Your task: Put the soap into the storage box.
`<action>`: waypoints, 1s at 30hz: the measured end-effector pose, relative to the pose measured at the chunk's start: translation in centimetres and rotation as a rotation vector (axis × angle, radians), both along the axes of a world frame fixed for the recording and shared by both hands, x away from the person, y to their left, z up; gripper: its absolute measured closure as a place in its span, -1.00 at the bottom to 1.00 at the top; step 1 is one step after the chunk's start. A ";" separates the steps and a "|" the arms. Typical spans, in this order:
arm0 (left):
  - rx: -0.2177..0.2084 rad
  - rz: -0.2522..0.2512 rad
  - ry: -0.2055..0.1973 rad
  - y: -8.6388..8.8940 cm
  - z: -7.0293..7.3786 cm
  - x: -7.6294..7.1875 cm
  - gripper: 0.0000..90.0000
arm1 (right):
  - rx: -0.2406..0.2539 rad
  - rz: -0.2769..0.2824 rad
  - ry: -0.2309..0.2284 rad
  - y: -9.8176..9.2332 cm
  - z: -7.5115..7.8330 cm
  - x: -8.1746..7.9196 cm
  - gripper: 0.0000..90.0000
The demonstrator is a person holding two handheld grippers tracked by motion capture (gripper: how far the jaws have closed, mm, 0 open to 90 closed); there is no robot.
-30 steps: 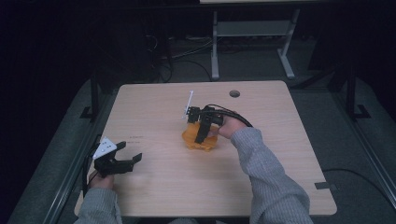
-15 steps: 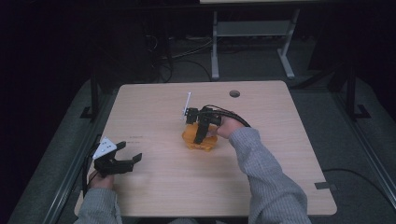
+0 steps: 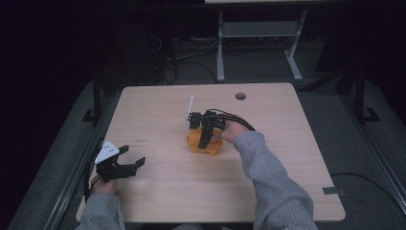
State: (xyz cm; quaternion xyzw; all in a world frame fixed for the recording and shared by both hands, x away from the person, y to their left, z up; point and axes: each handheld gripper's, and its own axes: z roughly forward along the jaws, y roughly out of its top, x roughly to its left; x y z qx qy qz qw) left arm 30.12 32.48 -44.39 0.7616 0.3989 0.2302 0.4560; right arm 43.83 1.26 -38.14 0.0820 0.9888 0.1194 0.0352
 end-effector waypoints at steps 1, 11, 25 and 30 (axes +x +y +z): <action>0.000 -0.001 0.000 0.0 0.0 0.0 -0.69 | 0.000 0.002 0.000 0.0 0.0 0.0 -0.53; -0.002 0.001 0.000 0.0 0.0 0.0 -0.69 | 0.002 0.012 -0.004 0.1 -0.1 0.0 -0.53; -0.002 0.000 0.001 0.0 0.0 0.0 -0.69 | 0.015 0.009 -0.001 0.0 -0.1 0.2 -0.53; -0.005 0.002 0.001 0.0 0.0 0.0 -0.69 | 0.022 0.004 0.002 0.0 -0.2 0.3 -0.53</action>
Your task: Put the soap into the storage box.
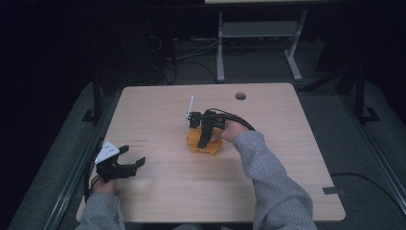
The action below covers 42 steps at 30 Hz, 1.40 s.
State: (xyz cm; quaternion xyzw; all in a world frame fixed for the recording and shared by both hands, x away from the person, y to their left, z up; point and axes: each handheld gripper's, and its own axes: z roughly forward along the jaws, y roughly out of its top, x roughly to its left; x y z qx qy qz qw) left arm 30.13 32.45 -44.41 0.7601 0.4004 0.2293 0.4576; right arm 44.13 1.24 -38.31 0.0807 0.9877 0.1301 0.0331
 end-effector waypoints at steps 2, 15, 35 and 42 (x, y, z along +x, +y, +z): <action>0.001 0.000 0.000 0.0 0.0 0.0 -0.69 | 0.002 0.000 0.000 0.0 0.0 0.0 -0.53; 0.003 -0.003 -0.001 0.1 0.0 0.0 -0.69 | 0.016 -0.016 -0.010 -0.1 0.0 0.0 -0.54; -0.004 -0.002 -0.001 -0.1 0.0 0.0 -0.69 | 0.087 -0.082 0.015 -1.1 0.3 -0.2 -0.64; -0.002 -0.004 0.002 -0.1 0.0 0.0 -0.69 | 0.108 -0.092 -0.001 -1.4 0.9 -0.5 -0.67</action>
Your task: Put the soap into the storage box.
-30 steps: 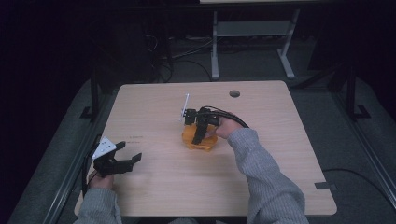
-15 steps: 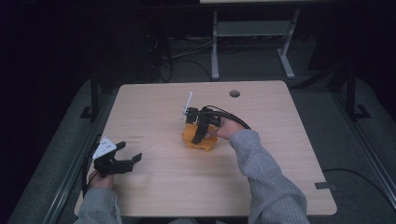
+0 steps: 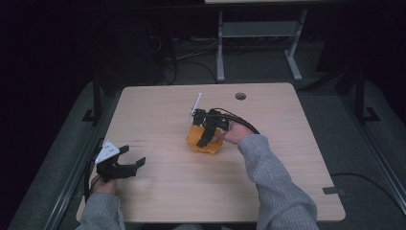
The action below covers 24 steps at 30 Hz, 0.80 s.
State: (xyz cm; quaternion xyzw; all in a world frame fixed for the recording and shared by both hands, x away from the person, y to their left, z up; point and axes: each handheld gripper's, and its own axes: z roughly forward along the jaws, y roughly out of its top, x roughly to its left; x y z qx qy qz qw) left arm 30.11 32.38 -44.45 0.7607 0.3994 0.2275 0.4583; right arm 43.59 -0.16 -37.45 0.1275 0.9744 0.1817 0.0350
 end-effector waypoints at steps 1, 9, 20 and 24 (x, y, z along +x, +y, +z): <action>0.001 -0.001 -0.001 0.0 0.0 0.0 -0.69 | 0.003 -0.002 -0.001 -0.1 0.1 0.0 -0.67; 0.000 0.000 0.000 0.0 0.0 0.0 -0.69 | 0.040 -0.021 0.000 -0.6 0.6 -0.1 -0.67; 0.011 -0.003 0.002 0.0 0.1 0.0 -0.69 | 0.070 -0.059 0.002 -1.5 0.9 -0.3 -0.66; 0.009 -0.002 0.003 0.0 0.0 0.0 -0.69 | 0.075 -0.062 -0.001 -1.9 0.9 -0.4 -0.66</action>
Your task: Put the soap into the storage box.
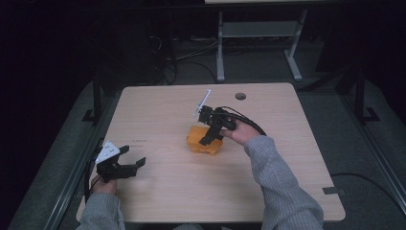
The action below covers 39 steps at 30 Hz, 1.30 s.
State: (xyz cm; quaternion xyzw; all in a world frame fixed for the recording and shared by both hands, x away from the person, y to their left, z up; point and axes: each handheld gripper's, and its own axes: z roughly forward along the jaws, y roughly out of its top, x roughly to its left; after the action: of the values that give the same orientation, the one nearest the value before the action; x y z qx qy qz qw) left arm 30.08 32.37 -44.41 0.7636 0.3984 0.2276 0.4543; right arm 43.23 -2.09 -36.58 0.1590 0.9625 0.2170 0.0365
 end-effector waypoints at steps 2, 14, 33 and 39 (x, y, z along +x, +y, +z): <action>0.000 0.001 0.000 0.0 0.0 0.0 -0.69 | 0.007 -0.005 -0.005 -0.2 0.0 0.0 -0.66; 0.005 -0.002 0.001 0.0 0.0 0.0 -0.69 | 0.023 -0.034 -0.011 -2.0 0.3 -0.5 -0.67; 0.012 -0.001 0.010 0.0 -0.1 0.0 -0.69 | 0.060 -0.097 -0.003 -5.9 0.4 -1.8 -0.67; 0.013 0.001 0.012 0.0 -0.1 0.0 -0.69 | 0.078 -0.119 0.008 -7.3 0.1 -2.4 -0.68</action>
State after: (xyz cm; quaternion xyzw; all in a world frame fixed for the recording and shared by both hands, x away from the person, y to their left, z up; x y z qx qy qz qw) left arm 30.07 32.32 -44.54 0.7678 0.3997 0.2259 0.4469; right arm 40.81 -9.36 -36.45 0.2182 0.9422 0.2511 0.0391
